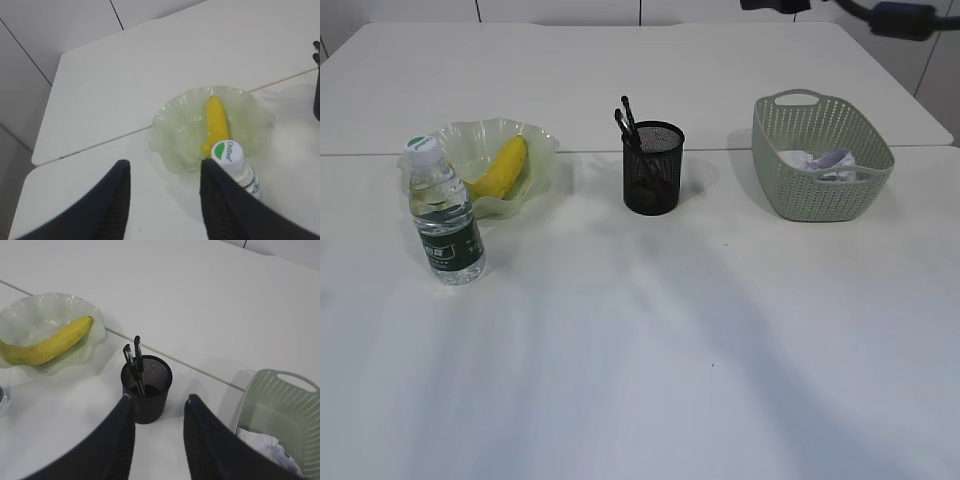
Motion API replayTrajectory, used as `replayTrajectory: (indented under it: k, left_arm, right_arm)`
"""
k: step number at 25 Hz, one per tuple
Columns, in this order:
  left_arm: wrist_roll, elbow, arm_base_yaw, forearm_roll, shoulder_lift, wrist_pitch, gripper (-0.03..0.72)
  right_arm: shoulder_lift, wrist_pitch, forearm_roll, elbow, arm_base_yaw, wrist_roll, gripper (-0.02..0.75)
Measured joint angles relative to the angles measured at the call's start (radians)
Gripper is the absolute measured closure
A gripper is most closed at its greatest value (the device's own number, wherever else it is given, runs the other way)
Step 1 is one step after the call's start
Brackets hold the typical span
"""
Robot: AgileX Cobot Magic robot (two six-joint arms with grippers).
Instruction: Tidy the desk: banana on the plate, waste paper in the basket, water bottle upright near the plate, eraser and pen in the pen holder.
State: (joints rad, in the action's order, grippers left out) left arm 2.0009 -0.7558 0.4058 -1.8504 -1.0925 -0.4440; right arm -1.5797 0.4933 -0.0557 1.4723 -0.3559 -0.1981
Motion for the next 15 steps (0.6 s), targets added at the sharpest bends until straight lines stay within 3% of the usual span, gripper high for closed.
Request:
replayTrajectory:
  k: [5, 11, 15]
  left_arm:
    - [0.046, 0.041, 0.000, 0.000, 0.000, 0.007, 0.360]
    - [0.322, 0.085, 0.000, 0.000, 0.002, -0.018, 0.360]
    - [0.441, 0.085, 0.000, 0.000, 0.006, -0.030, 0.360]
  right_arm:
    - [0.124, 0.008, -0.002, -0.079, 0.000, -0.001, 0.486]
    - [0.212, 0.020, -0.003, -0.134, 0.000, -0.001, 0.486]
    - [0.229, 0.048, -0.007, -0.135, 0.000, -0.002, 0.486]
